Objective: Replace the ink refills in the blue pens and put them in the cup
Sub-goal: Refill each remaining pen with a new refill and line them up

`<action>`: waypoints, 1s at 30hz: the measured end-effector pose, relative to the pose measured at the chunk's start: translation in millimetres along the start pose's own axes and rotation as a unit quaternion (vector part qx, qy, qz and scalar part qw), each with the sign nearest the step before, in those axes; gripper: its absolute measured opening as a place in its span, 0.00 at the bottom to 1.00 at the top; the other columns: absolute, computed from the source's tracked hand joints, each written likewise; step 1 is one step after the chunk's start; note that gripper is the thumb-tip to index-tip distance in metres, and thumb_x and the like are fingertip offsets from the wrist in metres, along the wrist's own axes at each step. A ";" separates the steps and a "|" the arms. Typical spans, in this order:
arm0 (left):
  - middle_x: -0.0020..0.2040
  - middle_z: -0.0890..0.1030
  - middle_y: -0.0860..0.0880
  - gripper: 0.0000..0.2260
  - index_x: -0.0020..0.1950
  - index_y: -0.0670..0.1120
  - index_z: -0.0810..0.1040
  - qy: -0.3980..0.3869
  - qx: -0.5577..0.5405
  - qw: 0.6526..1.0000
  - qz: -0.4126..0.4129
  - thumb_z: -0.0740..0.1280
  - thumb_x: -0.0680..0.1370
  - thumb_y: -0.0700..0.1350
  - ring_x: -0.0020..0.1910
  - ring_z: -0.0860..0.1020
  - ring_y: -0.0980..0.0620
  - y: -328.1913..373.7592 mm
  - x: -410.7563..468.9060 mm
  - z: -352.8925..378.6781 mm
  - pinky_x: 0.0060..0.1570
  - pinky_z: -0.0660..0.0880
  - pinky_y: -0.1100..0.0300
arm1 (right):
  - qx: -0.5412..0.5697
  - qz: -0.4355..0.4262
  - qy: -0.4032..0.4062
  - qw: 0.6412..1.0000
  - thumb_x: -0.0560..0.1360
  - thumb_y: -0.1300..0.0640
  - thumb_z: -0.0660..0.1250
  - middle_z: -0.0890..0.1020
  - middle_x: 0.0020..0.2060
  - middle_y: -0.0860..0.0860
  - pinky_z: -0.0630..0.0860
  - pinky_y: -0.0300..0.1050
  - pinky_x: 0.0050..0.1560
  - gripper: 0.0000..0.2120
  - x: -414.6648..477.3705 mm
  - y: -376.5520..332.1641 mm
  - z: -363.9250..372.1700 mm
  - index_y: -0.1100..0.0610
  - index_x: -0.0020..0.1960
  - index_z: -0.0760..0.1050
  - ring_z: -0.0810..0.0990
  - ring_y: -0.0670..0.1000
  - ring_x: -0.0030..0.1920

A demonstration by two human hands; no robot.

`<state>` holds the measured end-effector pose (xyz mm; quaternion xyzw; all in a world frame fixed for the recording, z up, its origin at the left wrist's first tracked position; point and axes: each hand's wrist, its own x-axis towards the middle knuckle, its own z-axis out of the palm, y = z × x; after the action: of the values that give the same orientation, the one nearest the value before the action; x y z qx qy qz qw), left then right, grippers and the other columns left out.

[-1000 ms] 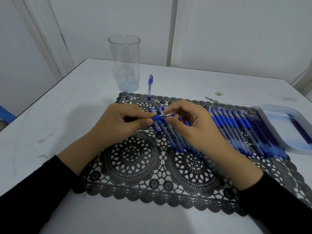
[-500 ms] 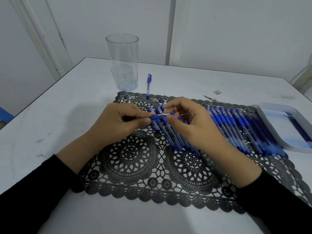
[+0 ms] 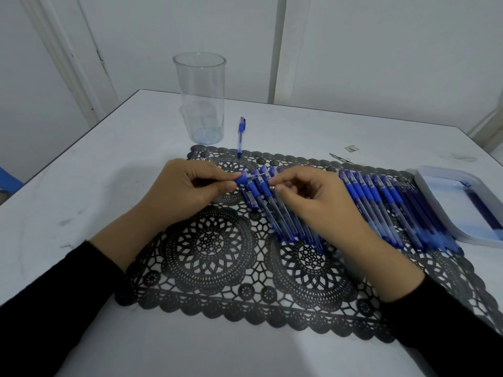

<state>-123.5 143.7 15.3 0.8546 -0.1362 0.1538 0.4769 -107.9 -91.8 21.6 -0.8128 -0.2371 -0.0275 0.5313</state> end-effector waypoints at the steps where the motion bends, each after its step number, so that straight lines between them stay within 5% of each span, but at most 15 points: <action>1: 0.42 0.86 0.58 0.11 0.54 0.52 0.85 0.005 0.005 1.000 -0.006 0.74 0.72 0.45 0.39 0.82 0.59 -1.6 0.4 -0.3 0.41 0.76 0.70 | -0.018 -0.003 -0.023 1.000 0.76 0.63 0.69 0.78 0.32 0.39 0.70 0.32 0.35 0.06 -1.7 -0.3 1.3 0.54 0.49 0.83 0.72 0.40 0.32; 8: 0.43 0.85 0.56 0.11 0.54 0.48 0.85 0.022 0.006 1.000 -0.010 0.75 0.73 0.39 0.40 0.82 0.60 -1.9 1.1 -0.1 0.38 0.75 0.73 | -0.201 -0.085 -0.109 0.970 0.74 0.62 0.71 0.79 0.40 0.37 0.68 0.25 0.44 0.06 -6.0 -3.1 12.6 0.52 0.47 0.82 0.74 0.35 0.43; 14: 0.42 0.86 0.56 0.11 0.53 0.56 0.84 0.015 0.011 1.000 0.007 0.75 0.72 0.46 0.40 0.83 0.53 -5.9 1.0 0.9 0.43 0.79 0.62 | -0.253 -0.121 -0.088 0.956 0.73 0.62 0.72 0.81 0.43 0.47 0.69 0.35 0.51 0.05 -4.9 2.3 15.2 0.54 0.47 0.83 0.75 0.47 0.48; 20: 0.42 0.85 0.59 0.11 0.52 0.57 0.84 0.001 -0.006 1.000 0.026 0.74 0.71 0.47 0.38 0.81 0.60 -2.1 0.3 3.1 0.40 0.73 0.71 | -0.187 -0.085 0.020 0.978 0.74 0.57 0.72 0.80 0.41 0.45 0.67 0.26 0.40 0.05 -0.6 -1.3 0.2 0.53 0.49 0.80 0.74 0.40 0.41; 24: 0.41 0.84 0.63 0.11 0.52 0.58 0.83 -0.008 -0.005 0.999 0.041 0.73 0.70 0.49 0.38 0.80 0.61 0.3 -1.3 5.8 0.39 0.72 0.73 | -0.143 -0.068 0.041 0.987 0.74 0.53 0.73 0.81 0.44 0.42 0.68 0.28 0.39 0.12 -0.7 0.7 4.7 0.48 0.57 0.79 0.76 0.43 0.41; 30: 0.44 0.85 0.58 0.13 0.55 0.54 0.83 -0.006 -0.006 0.999 0.051 0.73 0.70 0.48 0.40 0.82 0.57 0.4 -1.9 7.7 0.41 0.76 0.68 | -0.051 -0.024 0.047 0.997 0.74 0.54 0.73 0.83 0.41 0.43 0.71 0.31 0.37 0.07 -0.4 -0.8 11.2 0.51 0.51 0.82 0.74 0.43 0.35</action>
<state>-124.4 137.0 11.1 0.8444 -0.1834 0.1722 0.4730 -110.9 -81.9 17.3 -0.8308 -0.2294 -0.0905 0.4989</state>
